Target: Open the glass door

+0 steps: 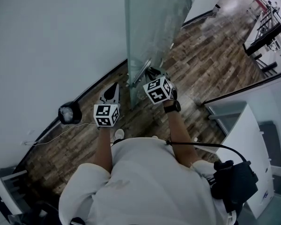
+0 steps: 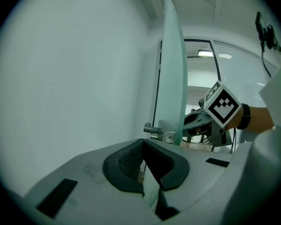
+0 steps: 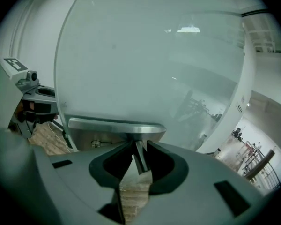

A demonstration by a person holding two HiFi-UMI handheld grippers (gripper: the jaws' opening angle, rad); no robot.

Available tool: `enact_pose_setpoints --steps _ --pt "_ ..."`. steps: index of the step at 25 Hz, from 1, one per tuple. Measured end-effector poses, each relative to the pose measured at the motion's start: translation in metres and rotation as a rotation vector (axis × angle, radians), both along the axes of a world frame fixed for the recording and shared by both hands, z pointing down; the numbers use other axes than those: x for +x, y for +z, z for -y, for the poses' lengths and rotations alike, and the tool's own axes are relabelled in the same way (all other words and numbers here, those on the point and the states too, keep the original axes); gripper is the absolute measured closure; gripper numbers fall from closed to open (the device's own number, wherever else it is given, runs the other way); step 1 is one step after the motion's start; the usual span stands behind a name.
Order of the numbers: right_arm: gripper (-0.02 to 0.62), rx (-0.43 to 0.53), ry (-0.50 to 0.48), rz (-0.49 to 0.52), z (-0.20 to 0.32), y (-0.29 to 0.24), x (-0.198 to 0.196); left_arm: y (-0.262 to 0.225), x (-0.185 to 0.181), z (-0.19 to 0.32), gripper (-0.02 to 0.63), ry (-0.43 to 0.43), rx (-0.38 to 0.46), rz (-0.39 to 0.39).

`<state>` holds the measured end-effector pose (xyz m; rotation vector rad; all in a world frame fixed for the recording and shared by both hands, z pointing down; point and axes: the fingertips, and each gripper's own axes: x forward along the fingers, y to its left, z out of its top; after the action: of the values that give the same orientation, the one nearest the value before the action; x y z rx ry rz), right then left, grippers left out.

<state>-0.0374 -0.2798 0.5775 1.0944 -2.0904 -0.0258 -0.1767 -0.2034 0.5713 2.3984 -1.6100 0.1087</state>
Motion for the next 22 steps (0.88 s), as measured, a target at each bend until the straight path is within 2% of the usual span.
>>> enact_pose_setpoints --steps 6,12,15,19,22 --pt "0.502 0.013 -0.024 0.049 0.022 -0.001 -0.034 -0.002 -0.021 0.006 0.604 -0.036 0.003 -0.013" --pt "0.503 -0.019 -0.028 0.105 0.042 0.001 -0.070 0.005 -0.049 -0.003 0.604 -0.093 -0.004 -0.021" --pt "0.503 0.018 -0.019 0.127 0.054 -0.002 -0.088 0.006 -0.059 -0.007 0.604 -0.094 -0.020 -0.018" --pt "0.503 0.163 -0.044 0.015 0.066 -0.003 -0.112 0.002 -0.075 -0.013 0.604 -0.139 -0.013 -0.022" --pt "0.503 0.182 -0.063 -0.012 0.079 -0.004 -0.129 -0.001 -0.087 -0.018 0.604 -0.173 0.001 -0.014"
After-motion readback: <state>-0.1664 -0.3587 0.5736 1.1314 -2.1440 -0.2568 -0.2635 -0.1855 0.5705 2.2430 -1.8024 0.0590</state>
